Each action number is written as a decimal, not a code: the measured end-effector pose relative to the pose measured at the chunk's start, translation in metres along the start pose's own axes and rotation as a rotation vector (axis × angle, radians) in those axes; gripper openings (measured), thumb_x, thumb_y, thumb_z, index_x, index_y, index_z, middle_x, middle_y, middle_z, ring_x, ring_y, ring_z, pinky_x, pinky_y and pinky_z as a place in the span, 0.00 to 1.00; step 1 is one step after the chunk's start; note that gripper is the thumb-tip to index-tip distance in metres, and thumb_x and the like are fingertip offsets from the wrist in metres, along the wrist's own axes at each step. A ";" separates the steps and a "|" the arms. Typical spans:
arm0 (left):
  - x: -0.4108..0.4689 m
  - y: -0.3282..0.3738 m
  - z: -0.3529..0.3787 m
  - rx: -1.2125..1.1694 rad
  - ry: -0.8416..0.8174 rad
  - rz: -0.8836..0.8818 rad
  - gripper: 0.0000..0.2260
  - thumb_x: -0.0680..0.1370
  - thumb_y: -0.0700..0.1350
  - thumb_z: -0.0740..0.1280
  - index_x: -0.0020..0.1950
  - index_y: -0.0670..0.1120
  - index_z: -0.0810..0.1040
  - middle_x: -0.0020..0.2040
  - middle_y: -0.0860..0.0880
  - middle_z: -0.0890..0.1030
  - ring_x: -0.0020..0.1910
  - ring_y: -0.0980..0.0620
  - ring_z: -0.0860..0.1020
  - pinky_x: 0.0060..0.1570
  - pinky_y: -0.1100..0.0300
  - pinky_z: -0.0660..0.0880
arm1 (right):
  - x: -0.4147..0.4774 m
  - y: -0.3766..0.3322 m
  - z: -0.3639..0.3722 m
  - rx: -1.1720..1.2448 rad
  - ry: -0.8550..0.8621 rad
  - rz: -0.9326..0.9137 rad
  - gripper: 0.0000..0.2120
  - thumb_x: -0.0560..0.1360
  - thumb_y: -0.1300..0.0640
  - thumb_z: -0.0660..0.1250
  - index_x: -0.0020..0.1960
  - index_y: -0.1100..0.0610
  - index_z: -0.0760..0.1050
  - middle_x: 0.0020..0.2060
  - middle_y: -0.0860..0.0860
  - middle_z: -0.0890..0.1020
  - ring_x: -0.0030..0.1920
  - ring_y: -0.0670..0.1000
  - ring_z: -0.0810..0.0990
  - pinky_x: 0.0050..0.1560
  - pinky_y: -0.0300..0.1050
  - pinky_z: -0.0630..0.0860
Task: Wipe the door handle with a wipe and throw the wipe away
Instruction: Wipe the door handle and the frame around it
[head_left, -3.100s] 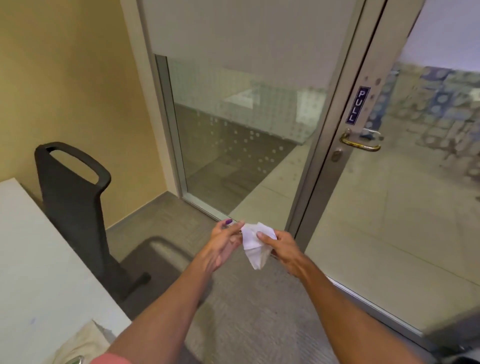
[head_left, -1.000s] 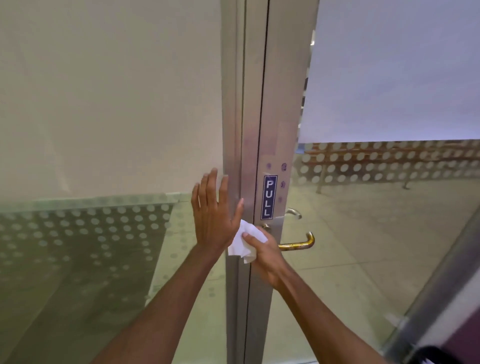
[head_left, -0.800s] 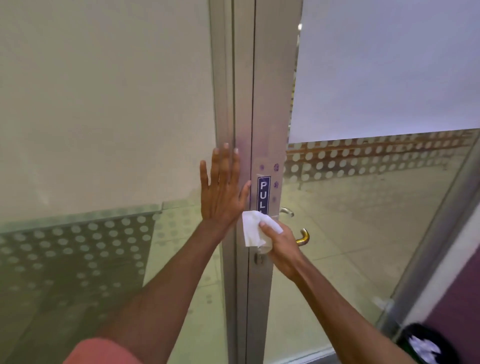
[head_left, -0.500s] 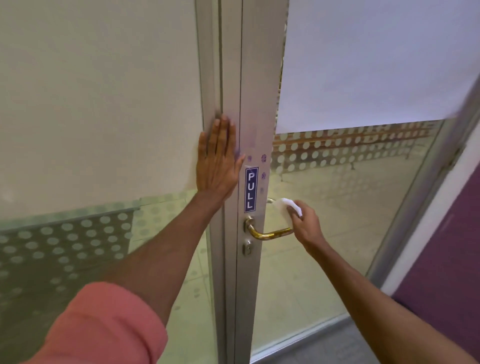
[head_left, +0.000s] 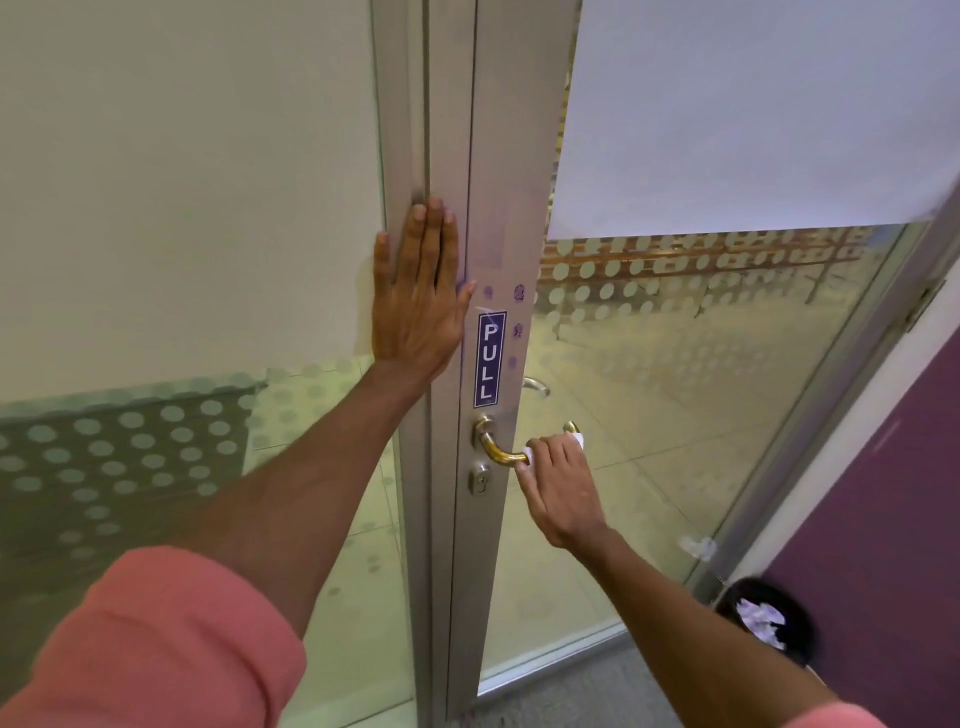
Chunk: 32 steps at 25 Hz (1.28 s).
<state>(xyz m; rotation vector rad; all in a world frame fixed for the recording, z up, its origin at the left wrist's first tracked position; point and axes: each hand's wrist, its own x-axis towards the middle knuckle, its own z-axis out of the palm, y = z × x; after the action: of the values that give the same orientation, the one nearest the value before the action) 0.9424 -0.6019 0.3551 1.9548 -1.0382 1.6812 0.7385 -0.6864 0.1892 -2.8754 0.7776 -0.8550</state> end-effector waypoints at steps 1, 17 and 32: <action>-0.001 0.001 0.000 0.008 0.004 0.006 0.30 0.83 0.59 0.47 0.78 0.40 0.55 0.78 0.41 0.59 0.76 0.44 0.55 0.75 0.45 0.39 | 0.000 -0.012 0.008 -0.060 0.012 0.032 0.20 0.80 0.44 0.46 0.49 0.55 0.71 0.44 0.51 0.74 0.46 0.51 0.68 0.62 0.52 0.69; -0.001 0.001 0.004 0.004 0.040 0.007 0.29 0.83 0.59 0.45 0.77 0.41 0.57 0.77 0.42 0.63 0.76 0.45 0.61 0.74 0.45 0.43 | 0.020 -0.092 0.049 -0.296 -0.141 0.326 0.25 0.79 0.44 0.57 0.63 0.65 0.68 0.53 0.62 0.76 0.56 0.62 0.73 0.65 0.59 0.67; -0.003 0.002 0.004 0.046 0.030 0.004 0.29 0.83 0.59 0.47 0.78 0.41 0.57 0.77 0.42 0.63 0.76 0.45 0.60 0.74 0.44 0.44 | 0.005 -0.003 0.035 -0.195 0.096 -0.029 0.29 0.80 0.37 0.41 0.50 0.58 0.71 0.45 0.55 0.74 0.49 0.58 0.72 0.63 0.57 0.68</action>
<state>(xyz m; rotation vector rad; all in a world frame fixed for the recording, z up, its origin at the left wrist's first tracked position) 0.9439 -0.6050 0.3514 1.9505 -1.0018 1.7464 0.7622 -0.6899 0.1627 -3.0398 0.8770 -0.9784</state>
